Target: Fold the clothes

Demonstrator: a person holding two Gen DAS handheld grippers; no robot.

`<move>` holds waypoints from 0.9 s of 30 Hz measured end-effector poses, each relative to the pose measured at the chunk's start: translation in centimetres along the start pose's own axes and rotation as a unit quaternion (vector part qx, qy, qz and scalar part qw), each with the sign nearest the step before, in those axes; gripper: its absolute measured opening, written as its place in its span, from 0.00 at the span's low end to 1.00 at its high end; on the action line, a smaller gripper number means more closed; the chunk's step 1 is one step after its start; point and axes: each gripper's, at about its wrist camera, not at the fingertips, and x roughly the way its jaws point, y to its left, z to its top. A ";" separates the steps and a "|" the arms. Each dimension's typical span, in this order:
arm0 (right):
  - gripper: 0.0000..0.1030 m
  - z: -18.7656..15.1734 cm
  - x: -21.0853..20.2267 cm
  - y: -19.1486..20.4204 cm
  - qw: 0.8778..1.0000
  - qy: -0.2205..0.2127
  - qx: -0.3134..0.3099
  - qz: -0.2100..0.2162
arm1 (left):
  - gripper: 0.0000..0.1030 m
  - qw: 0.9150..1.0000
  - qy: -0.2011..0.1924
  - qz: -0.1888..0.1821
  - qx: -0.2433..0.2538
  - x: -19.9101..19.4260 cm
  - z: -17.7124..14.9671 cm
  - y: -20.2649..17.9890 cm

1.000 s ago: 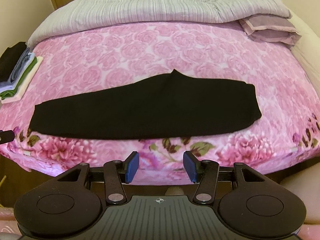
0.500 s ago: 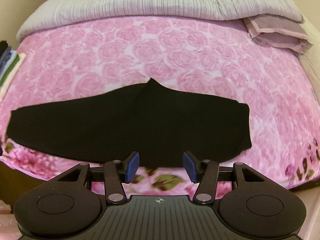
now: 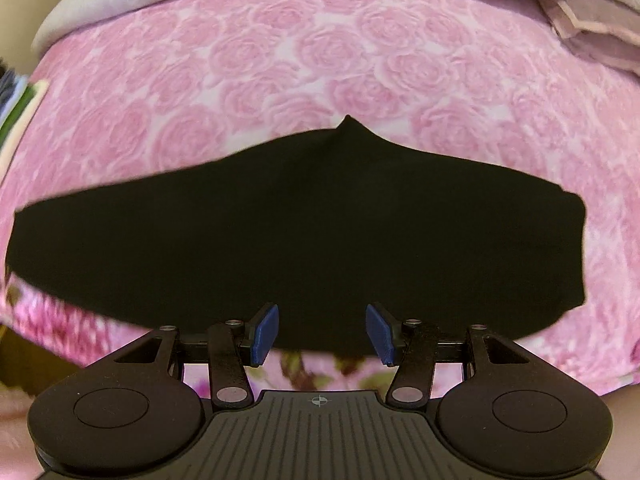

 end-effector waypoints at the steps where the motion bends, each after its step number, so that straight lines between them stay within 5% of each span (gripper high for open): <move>1: 0.51 0.4 0.6 0.1 1.000 0.000 0.013 -0.007 | 0.35 1.000 -0.003 -0.003 -0.020 1.0 1.0 0.9; 6: 0.51 1.1 3.1 0.3 0.997 0.011 0.075 -0.024 | 0.35 0.995 -0.016 -0.033 -0.098 5.7 5.0 4.4; 13: 0.51 1.2 6.4 1.2 0.990 0.043 0.123 -0.053 | 0.37 0.991 -0.026 -0.055 -0.117 9.3 8.4 7.2; 27: 0.51 1.6 8.9 2.7 0.990 0.025 0.125 -0.067 | 0.35 0.984 -0.065 -0.118 -0.115 11.5 9.5 8.5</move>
